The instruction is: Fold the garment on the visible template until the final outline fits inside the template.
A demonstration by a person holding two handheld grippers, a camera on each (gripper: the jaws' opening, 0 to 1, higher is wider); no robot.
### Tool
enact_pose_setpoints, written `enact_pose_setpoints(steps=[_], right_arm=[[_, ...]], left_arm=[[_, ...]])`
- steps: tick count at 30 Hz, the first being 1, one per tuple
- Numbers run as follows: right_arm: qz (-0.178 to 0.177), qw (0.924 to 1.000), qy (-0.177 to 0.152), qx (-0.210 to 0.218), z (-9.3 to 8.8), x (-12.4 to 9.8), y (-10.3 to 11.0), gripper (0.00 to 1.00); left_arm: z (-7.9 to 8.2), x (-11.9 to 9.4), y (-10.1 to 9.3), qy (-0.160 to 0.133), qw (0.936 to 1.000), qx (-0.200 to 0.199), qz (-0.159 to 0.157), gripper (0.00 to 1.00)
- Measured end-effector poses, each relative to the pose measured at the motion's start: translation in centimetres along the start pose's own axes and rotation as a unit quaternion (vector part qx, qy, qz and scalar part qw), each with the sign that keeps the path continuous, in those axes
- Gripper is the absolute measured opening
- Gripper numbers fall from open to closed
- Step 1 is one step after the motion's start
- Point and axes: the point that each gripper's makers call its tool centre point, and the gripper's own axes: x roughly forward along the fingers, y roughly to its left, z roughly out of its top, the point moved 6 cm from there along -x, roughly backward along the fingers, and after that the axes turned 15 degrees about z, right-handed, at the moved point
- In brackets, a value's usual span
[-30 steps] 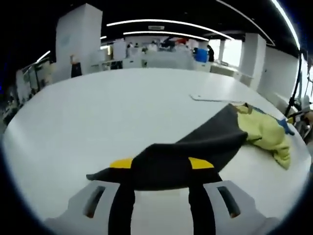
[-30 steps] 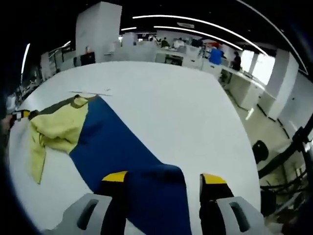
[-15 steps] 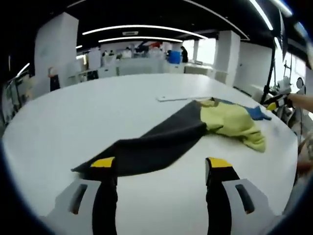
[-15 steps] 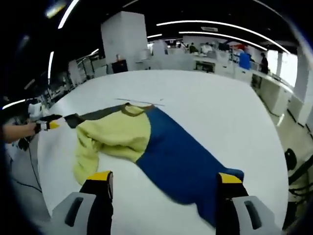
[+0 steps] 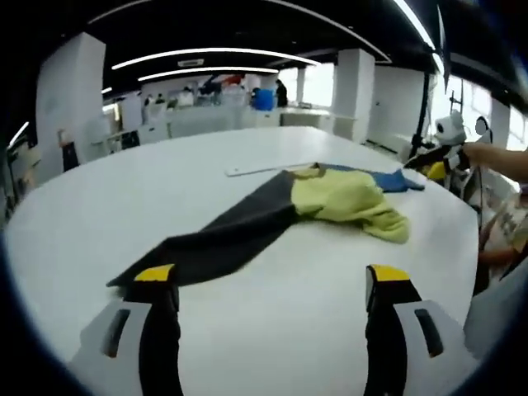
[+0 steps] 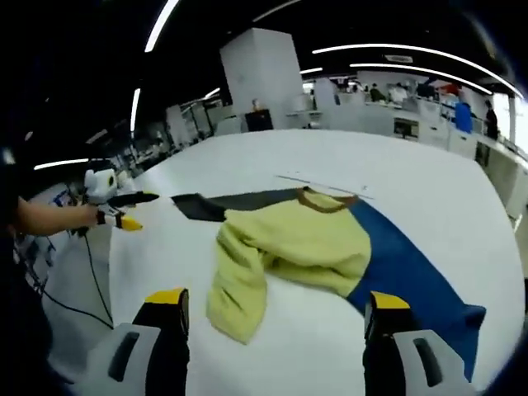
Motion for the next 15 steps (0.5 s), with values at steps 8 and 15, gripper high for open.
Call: enact_pose_setpoints(steps=[8,15], right_arm=[[0.049,0.9986,0.004,-0.021,0.0,2.7,3.5,0.76],[0.068,0.9956,0.033,-0.056,-0.5,5.0,4.8,0.66]], left_arm=[[-0.2,-1.3,-1.6,-0.003,0.9994,0.024,-0.026,0.99],[0.3,-2.3,-3.3,-0.012,0.998,0.041,-0.046,0.99]])
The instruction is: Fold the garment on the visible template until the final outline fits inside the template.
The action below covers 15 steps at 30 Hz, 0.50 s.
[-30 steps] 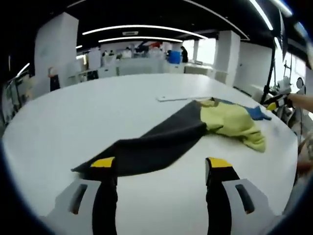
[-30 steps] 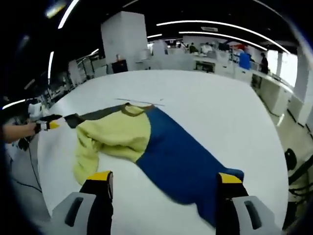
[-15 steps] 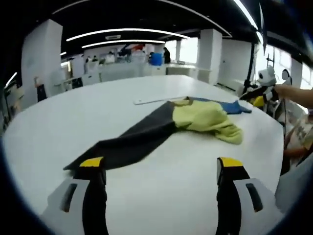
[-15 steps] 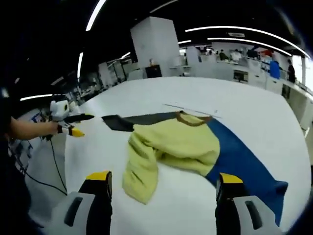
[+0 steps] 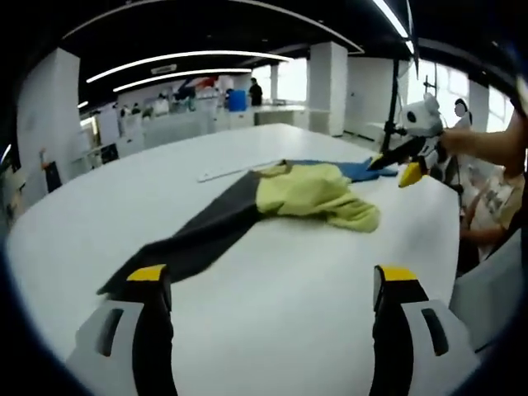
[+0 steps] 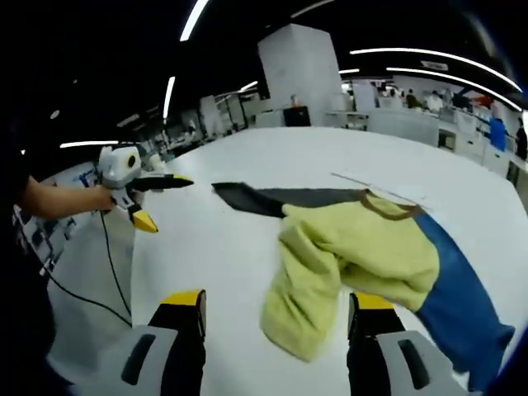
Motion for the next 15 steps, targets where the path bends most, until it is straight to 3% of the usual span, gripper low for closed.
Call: enact_pose_setpoints(steps=[8,11,15], right_arm=[[0.016,0.999,0.031,-0.029,-0.3,3.2,1.4,0.5],[0.0,0.9966,0.066,-0.05,-1.0,4.2,1.2,0.45],[-0.012,0.9948,0.084,-0.056,-1.9,5.5,1.0,0.36]], left_arm=[[0.3,-1.1,-1.6,-0.009,0.9998,0.005,-0.016,0.98],[0.2,-1.3,-2.3,-0.009,0.9997,-0.003,-0.025,0.97],[-0.2,-1.7,-3.4,-0.001,0.9994,0.006,-0.035,0.96]])
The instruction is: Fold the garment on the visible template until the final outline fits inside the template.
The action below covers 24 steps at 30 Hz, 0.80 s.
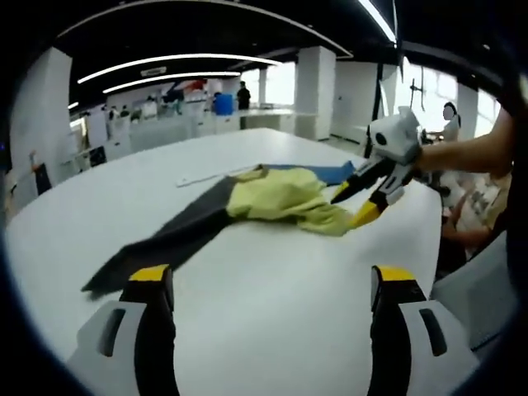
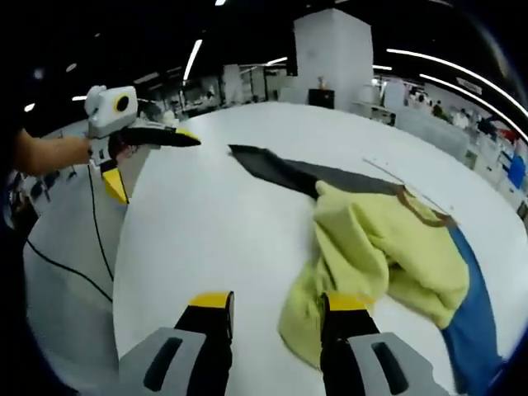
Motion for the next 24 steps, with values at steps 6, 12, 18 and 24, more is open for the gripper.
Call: enact_pose_setpoints(steps=[6,12,18,24], right_arm=[[-0.032,0.9987,0.038,-0.008,-1.3,1.3,-0.8,0.25],[-0.062,0.9959,0.06,-0.027,-1.9,2.0,-1.3,0.11],[-0.075,0.994,0.064,-0.048,-1.8,2.2,-1.3,0.01],[-0.059,0.9971,0.034,-0.033,-0.3,1.1,-0.5,0.0]], left_arm=[[-0.2,-0.5,-1.3,0.005,0.9998,0.009,-0.016,0.94],[-0.3,-0.5,-2.1,0.008,0.9995,0.017,-0.027,0.91],[-0.5,-0.5,-2.3,0.008,0.9993,0.017,-0.032,0.89],[-0.7,-0.5,-2.7,0.009,0.9991,0.019,-0.038,0.88]])
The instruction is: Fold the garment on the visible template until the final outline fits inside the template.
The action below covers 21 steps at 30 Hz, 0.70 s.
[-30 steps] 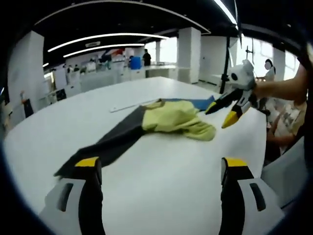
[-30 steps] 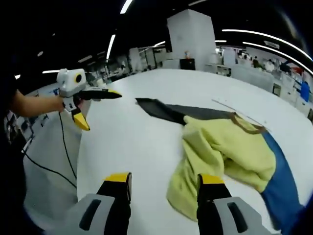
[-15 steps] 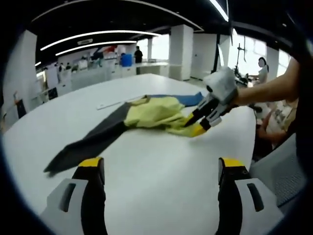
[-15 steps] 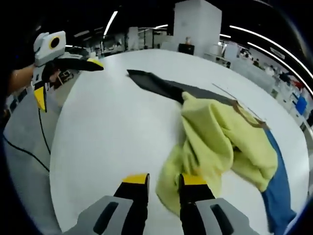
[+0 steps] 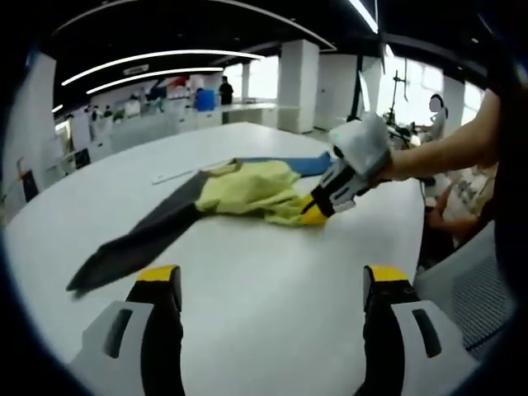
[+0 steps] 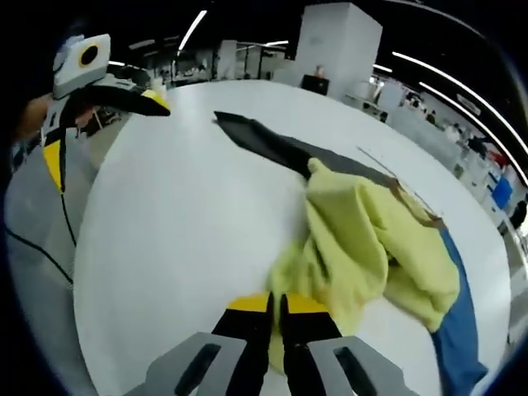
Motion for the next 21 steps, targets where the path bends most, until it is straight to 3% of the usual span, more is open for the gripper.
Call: enact_pose_setpoints(steps=[13,21], right_arm=[[0.008,0.9972,-0.074,-0.004,4.1,-4.1,0.2,0.0],[-0.028,0.9926,-0.115,0.029,5.9,-6.4,-4.4,0.0]], left_arm=[[0.0,0.6,-0.6,0.006,0.9999,0.003,-0.011,0.82],[0.0,1.1,-0.6,0.011,0.9999,-0.007,-0.011,0.76]])
